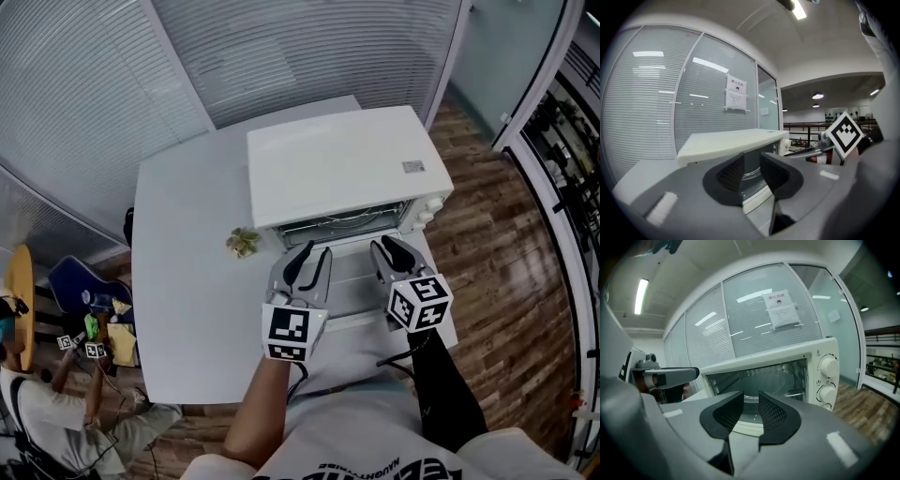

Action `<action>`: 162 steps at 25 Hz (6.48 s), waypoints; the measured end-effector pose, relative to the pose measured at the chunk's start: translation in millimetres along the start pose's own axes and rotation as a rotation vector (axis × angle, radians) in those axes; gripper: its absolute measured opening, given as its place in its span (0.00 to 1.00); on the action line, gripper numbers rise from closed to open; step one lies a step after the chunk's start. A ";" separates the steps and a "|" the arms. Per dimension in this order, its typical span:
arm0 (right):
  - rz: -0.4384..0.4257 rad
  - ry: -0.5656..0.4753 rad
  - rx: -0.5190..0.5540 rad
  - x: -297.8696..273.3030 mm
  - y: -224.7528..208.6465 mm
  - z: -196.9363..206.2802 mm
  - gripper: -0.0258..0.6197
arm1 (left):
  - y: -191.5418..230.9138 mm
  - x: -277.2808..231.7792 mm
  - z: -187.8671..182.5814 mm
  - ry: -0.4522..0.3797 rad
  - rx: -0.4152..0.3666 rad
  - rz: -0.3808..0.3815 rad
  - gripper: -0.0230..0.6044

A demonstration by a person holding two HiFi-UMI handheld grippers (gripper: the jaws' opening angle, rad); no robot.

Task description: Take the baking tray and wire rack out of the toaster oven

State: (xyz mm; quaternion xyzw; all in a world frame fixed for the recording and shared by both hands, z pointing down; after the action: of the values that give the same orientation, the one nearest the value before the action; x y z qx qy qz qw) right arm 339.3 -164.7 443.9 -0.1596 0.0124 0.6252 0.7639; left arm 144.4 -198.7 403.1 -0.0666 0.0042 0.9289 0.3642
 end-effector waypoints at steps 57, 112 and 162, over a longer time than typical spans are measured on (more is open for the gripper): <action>-0.295 -0.042 -0.938 -43.8 -40.0 67.4 0.13 | 7.3 -73.5 122.9 0.011 1.217 0.034 0.28; -0.169 -0.050 -1.061 -41.9 -56.0 70.6 0.13 | 1.2 -71.3 129.6 -0.012 1.367 0.037 0.23; -0.179 -0.318 -0.969 77.8 71.7 71.8 0.13 | -13.2 66.4 91.2 -0.034 1.226 0.416 0.24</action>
State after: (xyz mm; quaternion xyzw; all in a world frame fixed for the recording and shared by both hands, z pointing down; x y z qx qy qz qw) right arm 274.6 -60.0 478.6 -0.3984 -0.4086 0.5077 0.6454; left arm 94.1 -139.1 485.5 0.1704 0.5408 0.8102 0.1488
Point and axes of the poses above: the fingertips, and each gripper's own axes: x backward along the fingers, y to its left, z out of its underside, the point moved 8 cm from there along x, backward along the fingers, and after that the axes turned 3 degrees about -y, right-handed, at the moved point
